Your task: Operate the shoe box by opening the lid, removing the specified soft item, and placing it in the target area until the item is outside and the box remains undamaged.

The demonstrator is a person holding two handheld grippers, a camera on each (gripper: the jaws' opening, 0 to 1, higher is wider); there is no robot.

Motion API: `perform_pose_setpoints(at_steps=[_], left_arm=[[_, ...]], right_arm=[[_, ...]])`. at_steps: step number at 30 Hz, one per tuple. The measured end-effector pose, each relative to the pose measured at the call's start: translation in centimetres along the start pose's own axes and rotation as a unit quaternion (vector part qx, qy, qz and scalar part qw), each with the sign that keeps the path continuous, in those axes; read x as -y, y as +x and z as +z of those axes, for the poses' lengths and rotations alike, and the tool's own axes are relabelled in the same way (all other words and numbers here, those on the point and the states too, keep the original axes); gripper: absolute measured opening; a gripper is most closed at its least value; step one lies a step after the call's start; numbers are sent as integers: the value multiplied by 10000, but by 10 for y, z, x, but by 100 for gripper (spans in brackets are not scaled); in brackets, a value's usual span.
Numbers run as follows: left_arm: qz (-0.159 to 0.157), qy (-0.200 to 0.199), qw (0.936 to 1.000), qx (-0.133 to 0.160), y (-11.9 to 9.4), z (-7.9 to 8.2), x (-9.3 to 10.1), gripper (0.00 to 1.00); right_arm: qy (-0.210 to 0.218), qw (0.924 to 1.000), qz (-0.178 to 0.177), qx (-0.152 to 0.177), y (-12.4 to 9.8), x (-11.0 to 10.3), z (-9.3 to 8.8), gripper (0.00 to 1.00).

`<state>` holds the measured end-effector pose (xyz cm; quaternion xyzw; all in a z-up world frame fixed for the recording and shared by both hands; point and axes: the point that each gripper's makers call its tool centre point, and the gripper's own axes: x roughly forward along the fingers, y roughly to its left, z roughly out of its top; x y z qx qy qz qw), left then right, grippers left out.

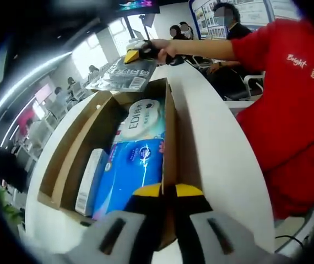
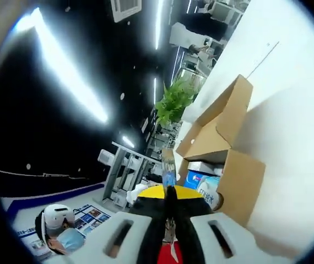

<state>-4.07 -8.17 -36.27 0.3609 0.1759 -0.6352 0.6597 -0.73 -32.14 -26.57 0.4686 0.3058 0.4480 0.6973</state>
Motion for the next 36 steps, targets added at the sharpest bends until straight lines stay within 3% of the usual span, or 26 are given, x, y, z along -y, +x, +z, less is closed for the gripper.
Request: perform_pose_setpoints(at_steps=[21, 27, 32, 36], left_arm=[[-12, -19, 10000, -12, 0, 1, 0, 6], [-8, -30, 10000, -17, 0, -1, 0, 6], [-13, -26, 10000, -19, 0, 0, 1, 6], [-14, -31, 10000, -22, 0, 2, 2, 6]], right_arm=[[93, 9997, 122, 180, -37, 3, 7, 1], [-6, 9988, 190, 460, -57, -1, 18, 1], [-73, 9989, 181, 431, -53, -11, 7, 1], [-45, 9990, 119, 423, -46, -27, -13, 1]])
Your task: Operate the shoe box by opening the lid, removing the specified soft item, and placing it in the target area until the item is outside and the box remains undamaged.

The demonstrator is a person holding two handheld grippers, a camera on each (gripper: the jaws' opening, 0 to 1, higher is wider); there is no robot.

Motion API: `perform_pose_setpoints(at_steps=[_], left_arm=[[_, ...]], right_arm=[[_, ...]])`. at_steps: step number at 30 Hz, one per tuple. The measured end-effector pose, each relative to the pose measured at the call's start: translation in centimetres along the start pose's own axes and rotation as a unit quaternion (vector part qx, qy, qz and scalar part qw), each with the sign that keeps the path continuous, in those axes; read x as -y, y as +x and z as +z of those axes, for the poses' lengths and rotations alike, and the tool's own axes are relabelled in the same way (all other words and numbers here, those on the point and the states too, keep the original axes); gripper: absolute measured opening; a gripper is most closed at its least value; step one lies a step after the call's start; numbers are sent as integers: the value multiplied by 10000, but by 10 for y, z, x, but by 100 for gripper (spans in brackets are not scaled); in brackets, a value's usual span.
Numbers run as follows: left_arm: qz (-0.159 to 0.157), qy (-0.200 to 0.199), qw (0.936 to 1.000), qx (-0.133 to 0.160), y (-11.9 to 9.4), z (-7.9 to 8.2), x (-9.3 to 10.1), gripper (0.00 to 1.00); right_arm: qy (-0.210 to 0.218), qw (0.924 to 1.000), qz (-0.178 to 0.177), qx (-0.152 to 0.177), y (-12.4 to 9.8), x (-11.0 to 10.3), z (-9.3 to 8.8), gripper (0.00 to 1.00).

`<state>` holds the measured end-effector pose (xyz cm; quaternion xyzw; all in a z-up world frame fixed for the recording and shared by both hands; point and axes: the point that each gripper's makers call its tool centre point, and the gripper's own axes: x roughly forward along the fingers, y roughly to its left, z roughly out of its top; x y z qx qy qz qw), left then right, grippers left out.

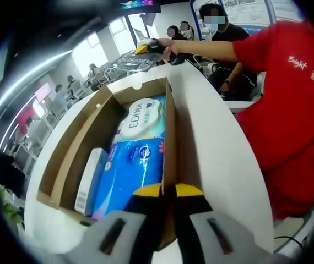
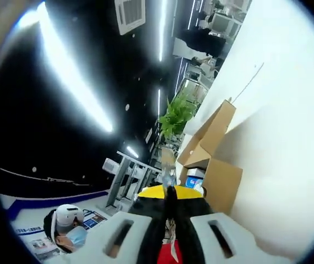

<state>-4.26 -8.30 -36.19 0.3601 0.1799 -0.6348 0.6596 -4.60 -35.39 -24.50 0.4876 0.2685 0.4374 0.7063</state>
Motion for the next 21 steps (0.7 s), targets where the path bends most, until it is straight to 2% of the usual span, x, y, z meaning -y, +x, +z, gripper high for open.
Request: perform_pose_setpoints(at_steps=[7, 11, 16, 21], left_arm=[[4, -3, 10000, -1, -1, 0, 0, 6], [-15, -27, 10000, -12, 0, -1, 0, 6], [4, -10, 10000, -4, 0, -2, -1, 6], [-4, -19, 10000, -13, 0, -3, -1, 6]], right_arm=[[-37, 9999, -20, -138, 5, -15, -24, 1], [-84, 9997, -60, -242, -5, -17, -22, 1], [-174, 9994, -217, -184, -15, -12, -18, 1], [-171, 9977, -605, -244, -25, 8, -18, 1]])
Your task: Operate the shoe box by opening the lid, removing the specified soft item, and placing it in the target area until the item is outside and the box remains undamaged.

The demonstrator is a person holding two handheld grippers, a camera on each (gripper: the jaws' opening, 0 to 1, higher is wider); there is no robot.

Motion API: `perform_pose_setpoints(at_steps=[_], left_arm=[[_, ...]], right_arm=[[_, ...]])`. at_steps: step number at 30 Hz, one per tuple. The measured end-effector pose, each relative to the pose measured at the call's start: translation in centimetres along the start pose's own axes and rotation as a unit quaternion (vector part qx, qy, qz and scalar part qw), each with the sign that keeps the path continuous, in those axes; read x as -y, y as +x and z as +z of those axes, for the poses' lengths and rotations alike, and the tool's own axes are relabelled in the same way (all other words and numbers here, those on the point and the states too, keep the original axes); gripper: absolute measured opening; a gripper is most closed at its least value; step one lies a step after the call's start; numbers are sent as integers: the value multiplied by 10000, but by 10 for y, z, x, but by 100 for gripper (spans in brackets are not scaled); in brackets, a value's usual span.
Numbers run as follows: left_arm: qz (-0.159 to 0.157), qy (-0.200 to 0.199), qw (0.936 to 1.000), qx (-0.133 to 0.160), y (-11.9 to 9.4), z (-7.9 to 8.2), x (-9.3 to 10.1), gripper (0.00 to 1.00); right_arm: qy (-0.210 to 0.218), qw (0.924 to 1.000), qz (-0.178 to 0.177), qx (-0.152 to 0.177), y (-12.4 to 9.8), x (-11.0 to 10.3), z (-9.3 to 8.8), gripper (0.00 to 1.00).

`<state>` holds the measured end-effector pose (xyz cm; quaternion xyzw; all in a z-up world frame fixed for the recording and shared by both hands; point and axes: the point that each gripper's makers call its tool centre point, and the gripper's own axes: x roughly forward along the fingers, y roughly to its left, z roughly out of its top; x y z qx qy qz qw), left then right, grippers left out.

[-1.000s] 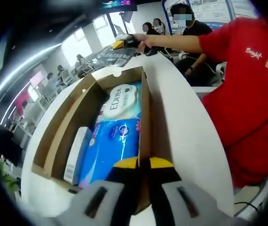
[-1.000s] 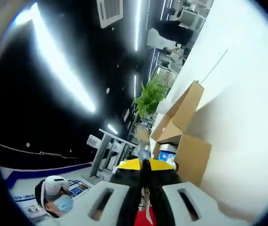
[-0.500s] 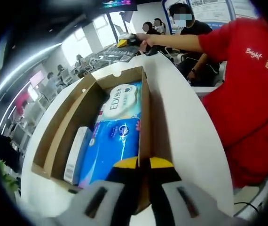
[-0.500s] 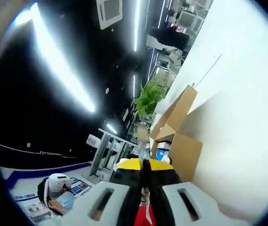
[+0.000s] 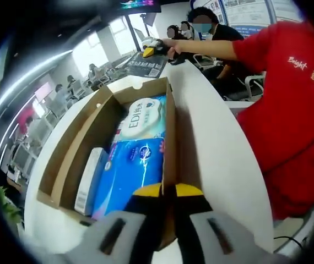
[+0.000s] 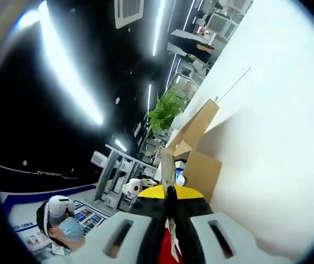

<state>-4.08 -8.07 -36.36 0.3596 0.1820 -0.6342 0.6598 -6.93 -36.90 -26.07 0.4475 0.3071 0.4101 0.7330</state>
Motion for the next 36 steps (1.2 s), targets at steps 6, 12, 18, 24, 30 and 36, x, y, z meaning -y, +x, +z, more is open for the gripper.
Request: perform_pose_setpoints(at_steps=[6, 12, 18, 24, 30, 36], left_arm=[[11, 13, 10000, 7, 0, 1, 1, 6], [8, 15, 10000, 9, 0, 0, 0, 6], [6, 13, 10000, 8, 0, 0, 0, 6], [8, 16, 10000, 8, 0, 0, 0, 6], [8, 17, 10000, 8, 0, 0, 0, 6], [7, 19, 10000, 6, 0, 1, 1, 6]], right_arm=[[-32, 9998, -181, -64, -8, 24, 5, 1], [5, 9974, -708, -103, -14, 62, 12, 1], [18, 9952, -969, -136, -22, 83, 16, 1], [173, 9940, -1077, -40, -32, 99, 19, 1], [247, 9917, -1260, 7, -32, 110, 15, 1], [162, 9864, -1630, -90, -36, 126, 17, 1]])
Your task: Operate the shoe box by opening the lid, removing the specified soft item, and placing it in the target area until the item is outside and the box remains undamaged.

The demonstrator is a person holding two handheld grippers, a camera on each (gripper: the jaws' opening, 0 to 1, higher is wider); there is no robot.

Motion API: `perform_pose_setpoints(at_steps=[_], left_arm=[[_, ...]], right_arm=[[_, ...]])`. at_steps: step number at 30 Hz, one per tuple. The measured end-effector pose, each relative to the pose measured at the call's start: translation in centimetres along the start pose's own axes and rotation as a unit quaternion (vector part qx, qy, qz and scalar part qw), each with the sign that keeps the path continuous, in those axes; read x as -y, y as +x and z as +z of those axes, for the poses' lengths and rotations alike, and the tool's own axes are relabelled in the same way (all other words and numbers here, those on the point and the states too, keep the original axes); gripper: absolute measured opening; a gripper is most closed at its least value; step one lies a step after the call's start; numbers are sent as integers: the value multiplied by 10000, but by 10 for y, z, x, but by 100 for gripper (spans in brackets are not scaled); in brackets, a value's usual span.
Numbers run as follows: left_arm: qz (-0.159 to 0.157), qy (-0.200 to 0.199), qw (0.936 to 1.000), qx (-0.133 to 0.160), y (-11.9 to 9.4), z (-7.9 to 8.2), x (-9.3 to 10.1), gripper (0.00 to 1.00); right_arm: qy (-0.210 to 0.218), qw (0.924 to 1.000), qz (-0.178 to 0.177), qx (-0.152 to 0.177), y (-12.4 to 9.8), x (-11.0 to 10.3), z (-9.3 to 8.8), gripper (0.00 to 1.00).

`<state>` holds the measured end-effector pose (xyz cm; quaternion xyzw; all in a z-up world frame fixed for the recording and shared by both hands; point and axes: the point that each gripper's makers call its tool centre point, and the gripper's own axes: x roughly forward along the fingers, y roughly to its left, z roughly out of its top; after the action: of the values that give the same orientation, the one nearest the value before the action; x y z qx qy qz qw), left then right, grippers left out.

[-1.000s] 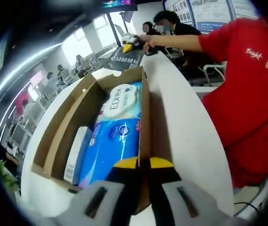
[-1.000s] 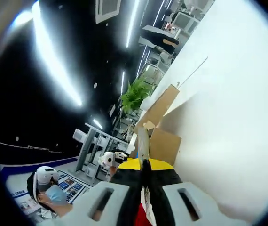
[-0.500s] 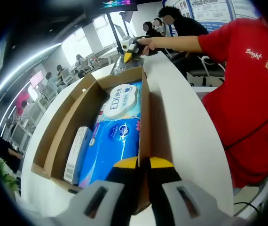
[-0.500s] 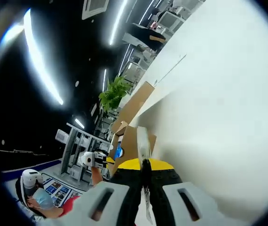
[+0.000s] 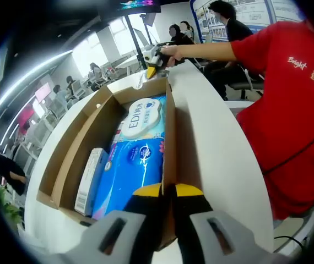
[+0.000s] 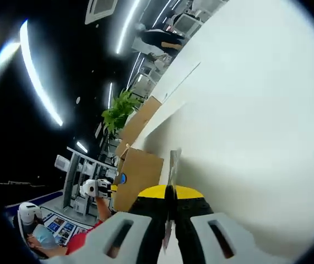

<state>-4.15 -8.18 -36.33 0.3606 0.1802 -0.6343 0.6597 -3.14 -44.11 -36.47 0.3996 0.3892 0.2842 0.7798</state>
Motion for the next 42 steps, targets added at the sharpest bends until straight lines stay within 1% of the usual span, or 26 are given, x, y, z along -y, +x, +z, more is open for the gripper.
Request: perform_pose_setpoints(at_steps=[2, 4, 9, 12, 19, 21, 23, 26, 28, 30, 31, 32, 33, 35, 38, 39, 41, 42], left_arm=[[1, 2, 10000, 2, 0, 0, 0, 6], [3, 3, 10000, 2, 0, 0, 0, 6], [2, 6, 10000, 2, 0, 1, 0, 6], [-12, 0, 10000, -4, 0, 1, 1, 6], [-16, 2, 10000, 3, 0, 0, 0, 6], [-16, 3, 10000, 3, 0, 0, 0, 6], [-17, -5, 10000, 0, 0, 0, -1, 6], [-2, 13, 10000, 7, 0, 0, -1, 6], [1, 19, 10000, 12, 0, 0, -1, 6], [-7, 6, 10000, 2, 0, -1, -1, 6], [-14, -1, 10000, -1, 0, -1, -1, 6], [-17, -3, 10000, -2, 0, -1, -1, 6], [-16, -6, 10000, -4, 0, -1, -1, 6], [-12, 1, 10000, -1, 0, -1, -1, 6], [-9, 4, 10000, 1, 0, 0, 0, 6], [-10, 3, 10000, 2, 0, 0, 0, 6], [-12, 4, 10000, 1, 0, 0, 0, 6], [-13, 2, 10000, 0, -1, 1, 0, 6]], right_arm=[[-44, 10000, -71, 1, 0, 3, 2, 1], [-112, 9998, -184, -31, -3, 12, 7, 1], [-232, 9993, -294, -30, -5, 23, 17, 1], [-285, 9992, -295, -32, -5, 26, 21, 1], [-586, 9963, -620, -108, -4, 33, 19, 2], [-734, 9935, -849, -196, -3, 38, 16, 3], [-841, 9920, -910, -240, -1, 38, 15, 3], [-870, 9917, -920, -244, -1, 39, 16, 3], [-890, 9916, -914, -214, 2, 31, 12, 3], [-918, 9913, -912, -231, 2, 31, 11, 2], [-971, 9917, -816, -195, 3, 30, 13, 2], [-930, 9926, -759, -186, 3, 29, 13, 2], [-912, 9926, -775, -192, 5, 21, 6, 2], [-1031, 9903, -907, -188, 8, 13, -1, 3], [-1066, 9899, -918, -192, 10, 9, -4, 3], [-1101, 9895, -922, -172, 11, 4, -6, 3], [-1231, 9873, -985, -171, 12, -1, -9, 4], [-1345, 9851, -1054, -173, 13, -2, -10, 4]])
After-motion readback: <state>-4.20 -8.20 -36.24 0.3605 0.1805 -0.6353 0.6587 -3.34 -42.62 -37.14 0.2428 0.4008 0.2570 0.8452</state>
